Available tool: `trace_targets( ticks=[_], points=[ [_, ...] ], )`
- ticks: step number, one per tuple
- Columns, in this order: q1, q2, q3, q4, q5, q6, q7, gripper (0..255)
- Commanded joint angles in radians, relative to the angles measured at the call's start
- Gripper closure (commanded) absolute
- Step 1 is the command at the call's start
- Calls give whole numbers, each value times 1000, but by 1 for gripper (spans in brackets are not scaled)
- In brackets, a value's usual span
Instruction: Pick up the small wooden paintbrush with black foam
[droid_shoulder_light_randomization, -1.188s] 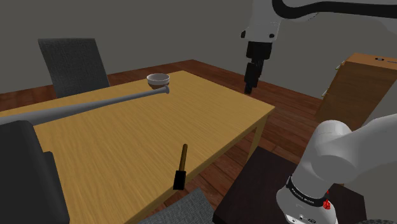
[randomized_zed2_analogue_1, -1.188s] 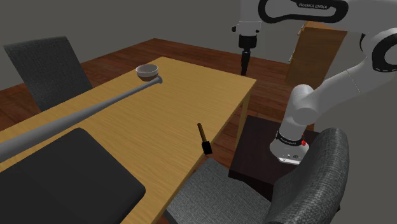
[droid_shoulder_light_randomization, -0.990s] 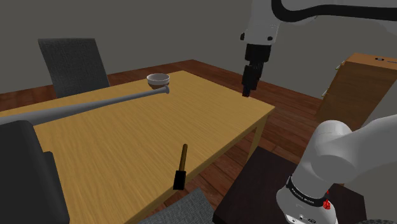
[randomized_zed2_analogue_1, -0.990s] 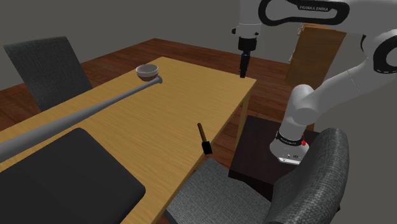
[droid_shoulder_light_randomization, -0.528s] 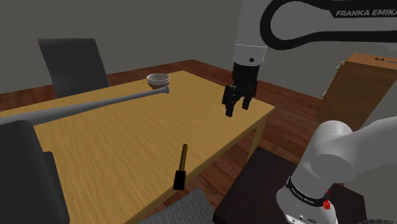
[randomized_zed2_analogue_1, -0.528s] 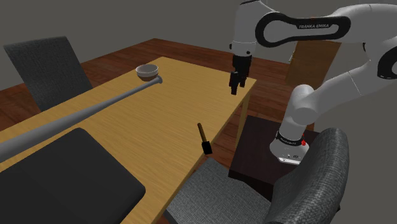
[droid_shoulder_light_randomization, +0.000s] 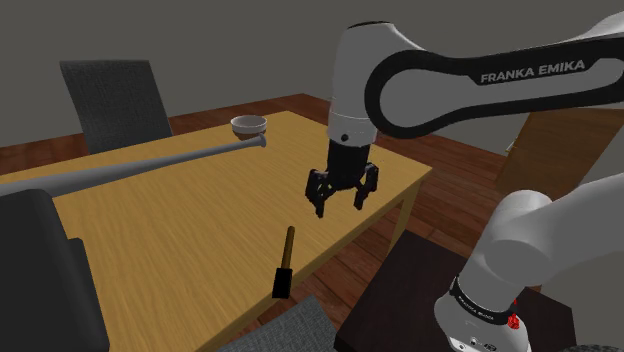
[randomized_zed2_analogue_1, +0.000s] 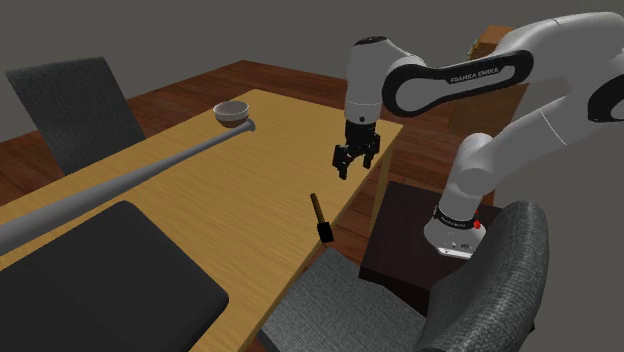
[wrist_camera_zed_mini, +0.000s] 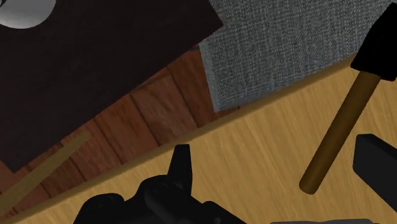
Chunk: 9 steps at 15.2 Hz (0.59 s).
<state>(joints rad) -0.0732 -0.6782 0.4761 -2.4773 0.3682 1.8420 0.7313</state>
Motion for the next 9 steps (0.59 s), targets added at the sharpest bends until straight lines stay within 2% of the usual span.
trace_targets(
  ticks=[1, 5, 9],
  points=[
    [-28, 55, 65, 19, 16, 55, 112, 0],
    [-101, 190, 206, 68, 14, 171, 335, 0],
    [-204, 362, 357, 141, -59, 284, 587, 0]
  ],
)
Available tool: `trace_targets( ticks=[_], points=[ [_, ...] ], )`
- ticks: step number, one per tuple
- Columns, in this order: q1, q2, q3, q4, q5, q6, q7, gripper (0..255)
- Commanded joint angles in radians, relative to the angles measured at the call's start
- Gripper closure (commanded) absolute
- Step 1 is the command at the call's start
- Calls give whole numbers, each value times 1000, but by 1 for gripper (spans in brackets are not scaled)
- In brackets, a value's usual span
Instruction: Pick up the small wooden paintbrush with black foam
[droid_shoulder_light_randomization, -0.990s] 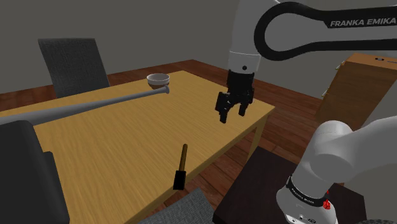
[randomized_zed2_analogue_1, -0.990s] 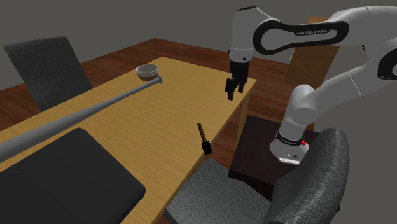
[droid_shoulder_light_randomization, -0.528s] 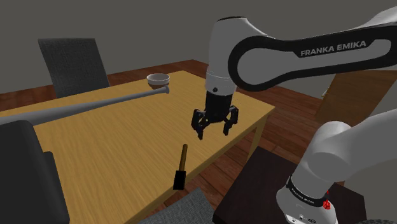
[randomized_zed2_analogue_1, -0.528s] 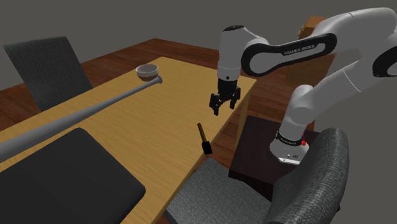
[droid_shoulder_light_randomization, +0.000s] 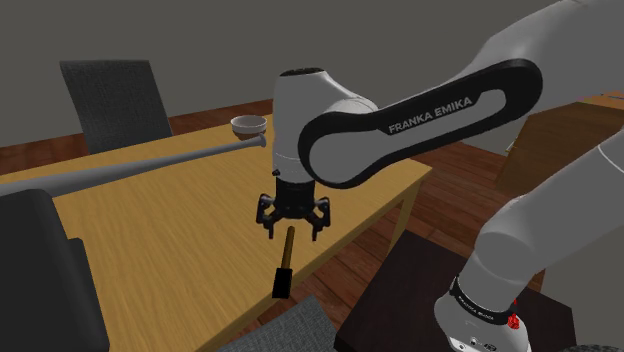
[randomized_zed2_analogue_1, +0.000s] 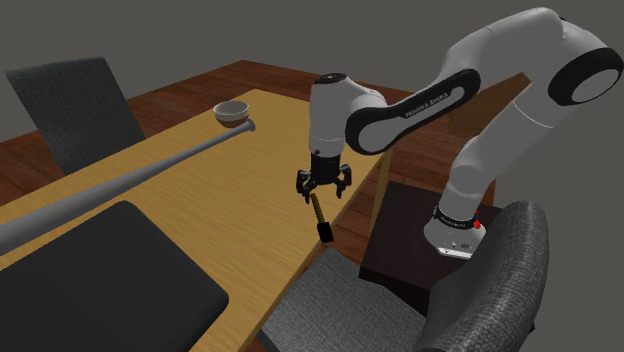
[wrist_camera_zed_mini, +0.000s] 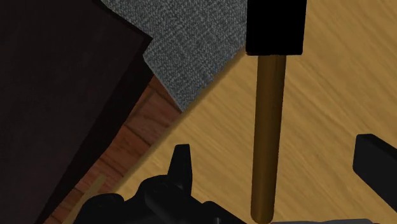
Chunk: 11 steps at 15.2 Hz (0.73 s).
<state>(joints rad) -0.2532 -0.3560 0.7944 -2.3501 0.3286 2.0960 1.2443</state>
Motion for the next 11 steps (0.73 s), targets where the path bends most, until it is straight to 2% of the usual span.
trace_targets(
  ticks=[1, 8, 10, 11],
  points=[
    [-28, 48, 44, 17, -25, 34, 85, 0],
    [-46, 117, 88, -40, -56, 151, 111, 0],
    [-45, 117, 88, -41, -56, 151, 111, 0],
    [-44, 114, 87, -42, -53, 151, 110, 255]
  ],
)
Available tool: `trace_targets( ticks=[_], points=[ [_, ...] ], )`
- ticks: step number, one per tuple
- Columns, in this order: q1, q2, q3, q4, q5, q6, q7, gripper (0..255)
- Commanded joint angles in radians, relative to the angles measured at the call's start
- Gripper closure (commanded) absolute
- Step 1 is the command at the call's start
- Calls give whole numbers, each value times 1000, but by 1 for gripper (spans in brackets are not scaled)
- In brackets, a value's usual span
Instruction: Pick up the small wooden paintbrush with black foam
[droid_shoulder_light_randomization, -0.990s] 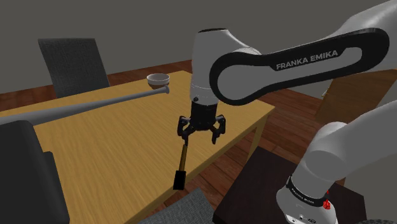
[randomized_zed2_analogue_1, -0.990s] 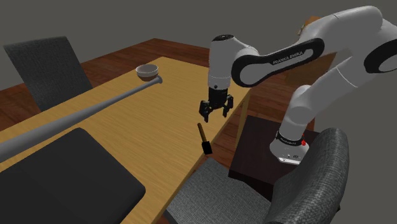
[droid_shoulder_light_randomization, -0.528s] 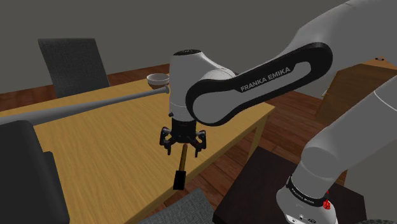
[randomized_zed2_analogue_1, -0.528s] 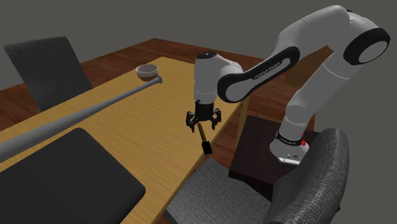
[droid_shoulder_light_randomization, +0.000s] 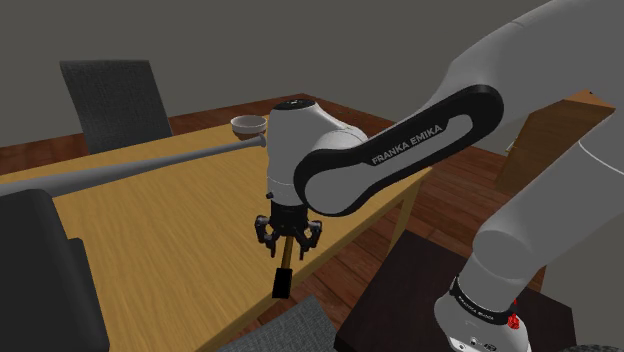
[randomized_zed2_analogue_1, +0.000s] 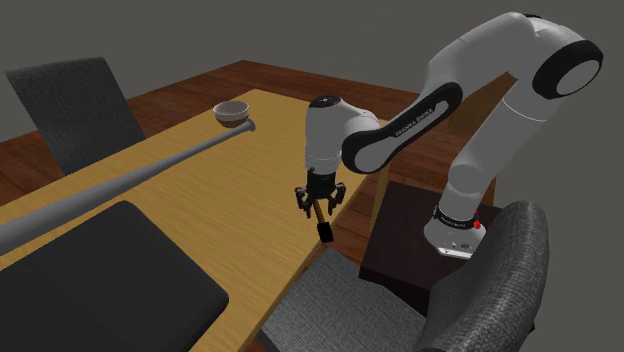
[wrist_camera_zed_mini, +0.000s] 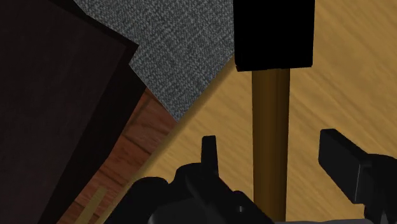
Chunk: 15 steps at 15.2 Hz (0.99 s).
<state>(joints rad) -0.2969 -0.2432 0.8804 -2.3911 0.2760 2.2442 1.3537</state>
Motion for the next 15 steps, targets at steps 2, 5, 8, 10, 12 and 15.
trace_targets(
  ticks=[2, 5, 8, 10, 12, 15],
  points=[
    [0, 1, 1, -1, -1, 2, 1, 255],
    [0, 1, 1, -1, 0, 2, 1, 255],
    [0, 1, 1, -1, 0, 2, 1, 255],
    [1, -6, -4, 8, 3, -13, -3, 255],
    [6, -26, -16, 22, 12, -44, -11, 255],
    [13, -53, -33, 45, 23, -90, -20, 255]
  ],
)
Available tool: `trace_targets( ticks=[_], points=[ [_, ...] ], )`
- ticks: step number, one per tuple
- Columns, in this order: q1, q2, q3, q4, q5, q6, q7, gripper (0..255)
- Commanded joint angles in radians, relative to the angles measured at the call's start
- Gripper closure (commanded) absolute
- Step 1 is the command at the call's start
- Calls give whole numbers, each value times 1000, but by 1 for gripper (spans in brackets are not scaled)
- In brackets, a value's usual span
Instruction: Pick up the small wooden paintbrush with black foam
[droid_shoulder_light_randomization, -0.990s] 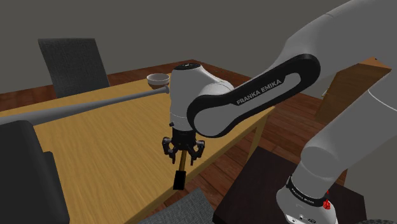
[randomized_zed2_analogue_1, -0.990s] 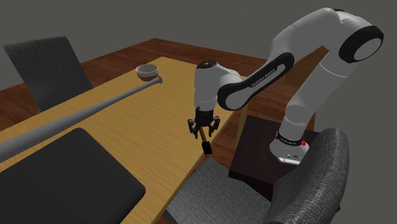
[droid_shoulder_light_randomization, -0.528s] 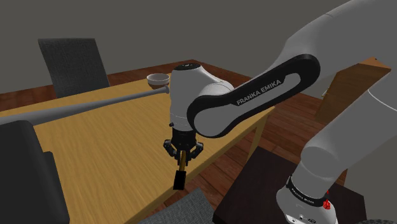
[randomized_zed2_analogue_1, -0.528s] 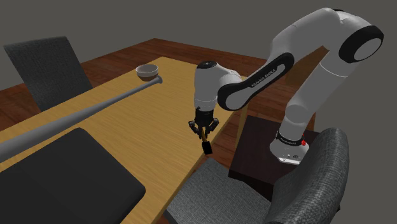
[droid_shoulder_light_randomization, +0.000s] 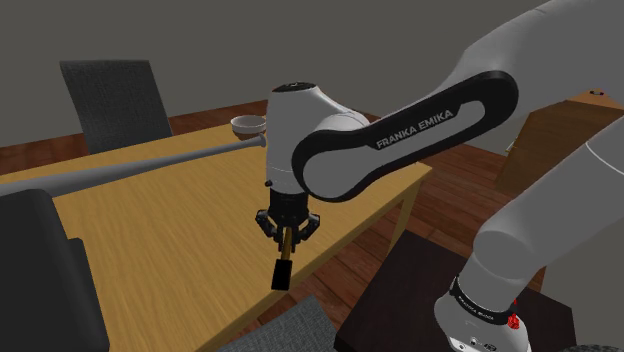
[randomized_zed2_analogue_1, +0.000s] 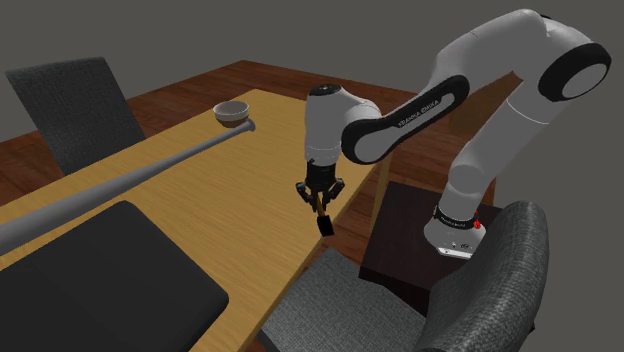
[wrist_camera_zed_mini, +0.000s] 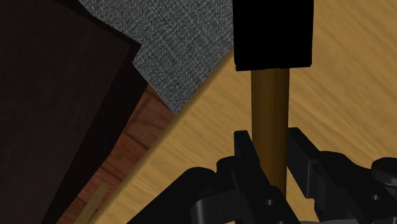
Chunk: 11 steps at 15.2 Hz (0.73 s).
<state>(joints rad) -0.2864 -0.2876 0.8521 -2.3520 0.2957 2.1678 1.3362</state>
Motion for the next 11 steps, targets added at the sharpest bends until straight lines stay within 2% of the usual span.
trace_targets(
  ticks=[1, 9, 11],
  points=[
    [4, -16, -10, 14, 7, -29, -5, 255],
    [14, -67, -51, 87, 18, -147, -18, 255],
    [14, -68, -52, 88, 19, -149, -19, 255]
  ],
)
